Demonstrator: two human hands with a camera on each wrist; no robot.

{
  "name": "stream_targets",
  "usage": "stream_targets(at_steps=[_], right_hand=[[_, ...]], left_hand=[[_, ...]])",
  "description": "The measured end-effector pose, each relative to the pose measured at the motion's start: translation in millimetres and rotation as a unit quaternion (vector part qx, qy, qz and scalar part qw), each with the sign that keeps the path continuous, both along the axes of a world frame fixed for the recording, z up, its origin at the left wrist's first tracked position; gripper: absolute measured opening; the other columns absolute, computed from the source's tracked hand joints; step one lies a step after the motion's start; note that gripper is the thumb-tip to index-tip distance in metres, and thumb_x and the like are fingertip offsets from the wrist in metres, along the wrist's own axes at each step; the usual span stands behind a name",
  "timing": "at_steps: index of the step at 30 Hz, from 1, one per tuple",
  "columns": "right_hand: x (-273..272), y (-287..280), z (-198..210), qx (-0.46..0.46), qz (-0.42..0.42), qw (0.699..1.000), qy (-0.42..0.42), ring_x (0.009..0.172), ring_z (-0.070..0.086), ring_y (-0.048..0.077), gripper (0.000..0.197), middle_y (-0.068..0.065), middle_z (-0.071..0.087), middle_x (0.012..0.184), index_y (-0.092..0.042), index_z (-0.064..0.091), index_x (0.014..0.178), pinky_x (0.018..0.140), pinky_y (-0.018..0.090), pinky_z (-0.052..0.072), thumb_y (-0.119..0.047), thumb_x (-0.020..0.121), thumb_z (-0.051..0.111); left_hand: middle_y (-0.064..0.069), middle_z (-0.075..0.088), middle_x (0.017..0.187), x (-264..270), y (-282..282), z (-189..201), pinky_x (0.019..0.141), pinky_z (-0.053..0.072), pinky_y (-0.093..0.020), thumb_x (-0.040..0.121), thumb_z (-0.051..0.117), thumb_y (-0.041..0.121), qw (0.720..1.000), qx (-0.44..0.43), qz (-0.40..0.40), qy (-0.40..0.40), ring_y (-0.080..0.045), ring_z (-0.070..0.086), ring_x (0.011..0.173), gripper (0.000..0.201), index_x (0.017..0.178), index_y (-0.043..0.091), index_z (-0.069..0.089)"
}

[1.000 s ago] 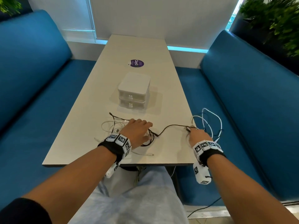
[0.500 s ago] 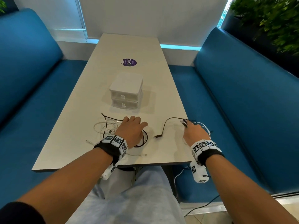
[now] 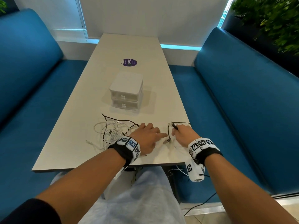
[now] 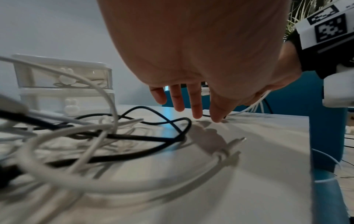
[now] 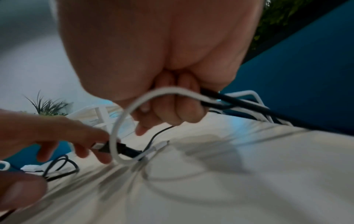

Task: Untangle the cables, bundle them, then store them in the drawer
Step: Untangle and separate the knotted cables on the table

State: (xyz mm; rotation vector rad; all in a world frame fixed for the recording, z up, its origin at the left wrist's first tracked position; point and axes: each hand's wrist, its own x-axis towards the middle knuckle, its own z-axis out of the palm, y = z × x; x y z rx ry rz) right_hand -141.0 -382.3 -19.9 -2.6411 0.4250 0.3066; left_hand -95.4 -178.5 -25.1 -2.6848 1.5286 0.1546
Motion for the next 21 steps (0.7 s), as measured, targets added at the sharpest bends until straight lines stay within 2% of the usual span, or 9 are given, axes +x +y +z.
stream_targets(at_steps=[2, 4, 7, 10, 13, 14, 16, 19, 21], right_hand=[[-2.3, 1.6, -1.2, 0.033, 0.028, 0.999, -0.017, 0.081, 0.065, 0.023, 0.025, 0.007, 0.068, 0.099, -0.024, 0.066, 0.101, 0.068, 0.032, 0.05, -0.029, 0.101, 0.042], [-4.0, 3.3, -2.4, 0.052, 0.061, 0.997, -0.005, 0.089, 0.064, 0.021, 0.024, 0.004, 0.069, 0.107, -0.027, 0.067, 0.114, 0.074, 0.031, 0.048, -0.028, 0.101, 0.047], [-2.7, 6.3, -0.3, 0.008, 0.098, 0.995, 0.028, 0.088, 0.058, 0.02, 0.03, 0.005, 0.068, 0.112, -0.027, 0.063, 0.127, 0.072, 0.029, 0.043, -0.023, 0.102, 0.047], [5.4, 1.1, 2.1, -0.075, 0.047, 0.994, 0.061, 0.089, 0.061, 0.026, 0.029, 0.011, 0.066, 0.116, -0.016, 0.058, 0.126, 0.072, 0.031, 0.047, -0.017, 0.1, 0.045], [5.4, -15.2, 3.8, -0.118, -0.116, 0.982, 0.089, 0.111, 0.061, 0.034, 0.031, 0.017, 0.059, 0.128, -0.001, 0.054, 0.126, 0.088, 0.038, 0.051, -0.011, 0.097, 0.046], [4.5, -19.8, 3.0, -0.102, -0.177, 0.976, 0.069, 0.114, 0.059, 0.036, 0.032, 0.018, 0.057, 0.129, 0.0, 0.051, 0.126, 0.091, 0.04, 0.05, -0.01, 0.096, 0.044], [4.7, -20.3, 3.0, -0.08, -0.247, 0.966, -0.001, 0.115, 0.058, 0.039, 0.031, 0.02, 0.057, 0.127, 0.0, 0.046, 0.126, 0.088, 0.043, 0.047, -0.01, 0.097, 0.041], [10.0, -9.5, 5.8, -0.037, -0.232, 0.967, -0.098, 0.102, 0.059, 0.041, 0.024, 0.022, 0.059, 0.115, -0.006, 0.048, 0.119, 0.08, 0.043, 0.047, -0.017, 0.101, 0.036], [14.6, -0.6, 7.3, 0.057, -0.221, 0.96, -0.159, 0.095, 0.059, 0.037, 0.023, 0.019, 0.061, 0.108, -0.011, 0.054, 0.111, 0.083, 0.043, 0.05, -0.021, 0.104, 0.036]], left_hand=[[0.005, 0.053, 0.137, -2.1, -4.9, -0.9, 0.094, 0.033, -0.042, 0.09, 0.048, 0.016, 1.0, 0.01, -0.014, 0.009, -0.024, 0.042, 0.117, 0.059, 0.145, 0.035, 0.039], [0.005, 0.055, 0.132, -2.9, -6.5, -1.2, 0.092, 0.033, -0.041, 0.089, 0.047, 0.012, 1.0, 0.007, -0.011, 0.018, -0.023, 0.043, 0.114, 0.057, 0.141, 0.033, 0.044], [0.006, 0.058, 0.128, -0.8, -3.7, -1.0, 0.089, 0.033, -0.038, 0.087, 0.046, 0.006, 1.0, 0.002, 0.0, 0.025, -0.022, 0.044, 0.11, 0.051, 0.133, 0.029, 0.052], [0.005, 0.059, 0.13, 3.9, 3.2, 1.5, 0.09, 0.032, -0.037, 0.089, 0.046, 0.006, 1.0, 0.004, 0.016, 0.019, -0.022, 0.044, 0.112, 0.046, 0.129, 0.024, 0.056], [0.004, 0.056, 0.136, 9.8, 11.1, 5.2, 0.097, 0.03, -0.037, 0.091, 0.045, 0.006, 0.999, -0.003, 0.042, 0.024, -0.021, 0.042, 0.121, 0.053, 0.141, 0.023, 0.049], [0.003, 0.057, 0.136, 11.3, 14.1, 6.3, 0.098, 0.03, -0.038, 0.092, 0.045, 0.007, 0.998, -0.013, 0.05, 0.021, -0.022, 0.042, 0.122, 0.053, 0.142, 0.023, 0.047], [0.002, 0.057, 0.135, 14.0, 21.0, 9.3, 0.099, 0.03, -0.039, 0.093, 0.043, 0.009, 0.998, -0.024, 0.062, 0.015, -0.023, 0.043, 0.122, 0.052, 0.144, 0.023, 0.046], [0.001, 0.055, 0.136, 19.0, 30.1, 13.3, 0.099, 0.029, -0.038, 0.093, 0.044, 0.007, 0.997, -0.029, 0.073, 0.02, -0.023, 0.042, 0.124, 0.055, 0.145, 0.023, 0.044], [0.002, 0.055, 0.136, 21.1, 33.9, 14.8, 0.098, 0.027, -0.037, 0.092, 0.045, 0.005, 0.996, -0.047, 0.078, 0.02, -0.022, 0.042, 0.124, 0.055, 0.143, 0.024, 0.044]])
